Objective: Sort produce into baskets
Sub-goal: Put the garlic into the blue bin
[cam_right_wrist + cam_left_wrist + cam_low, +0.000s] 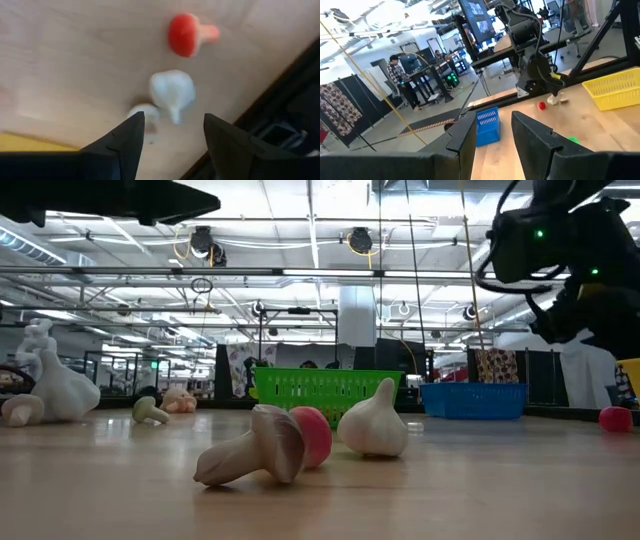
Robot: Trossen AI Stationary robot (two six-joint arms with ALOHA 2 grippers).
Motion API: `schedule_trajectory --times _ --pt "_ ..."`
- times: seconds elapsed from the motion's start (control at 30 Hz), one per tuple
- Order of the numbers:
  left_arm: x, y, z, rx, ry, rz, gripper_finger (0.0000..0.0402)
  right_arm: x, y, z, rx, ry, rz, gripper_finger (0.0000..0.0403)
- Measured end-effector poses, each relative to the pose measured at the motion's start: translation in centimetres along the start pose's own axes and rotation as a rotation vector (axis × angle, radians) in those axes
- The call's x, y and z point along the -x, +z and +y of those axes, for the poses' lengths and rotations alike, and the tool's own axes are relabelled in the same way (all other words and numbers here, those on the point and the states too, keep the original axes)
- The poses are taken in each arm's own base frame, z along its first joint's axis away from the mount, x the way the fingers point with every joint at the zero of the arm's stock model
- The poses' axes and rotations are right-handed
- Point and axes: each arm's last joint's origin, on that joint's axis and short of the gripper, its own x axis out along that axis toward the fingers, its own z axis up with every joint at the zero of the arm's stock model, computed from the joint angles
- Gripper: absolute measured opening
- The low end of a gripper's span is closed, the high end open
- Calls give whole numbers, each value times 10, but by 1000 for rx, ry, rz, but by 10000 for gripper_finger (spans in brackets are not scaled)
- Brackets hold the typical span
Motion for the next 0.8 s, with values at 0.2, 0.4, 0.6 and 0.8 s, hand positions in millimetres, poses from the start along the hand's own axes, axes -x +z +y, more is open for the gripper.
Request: schedule_trajectory --times 0.2,0.4,0.6,0.8 --pt "0 -1 -1 12 -6 14 132 0 0 0 -6 4 -1 196" --pt "0 -2 -1 13 -8 18 132 -1 1 2 -23 17 -4 188" --pt "0 -3 -1 10 -14 32 132 -16 1 -3 -31 28 47 170" --pt "0 -3 -1 10 -14 31 132 -18 2 -3 -19 37 40 157"
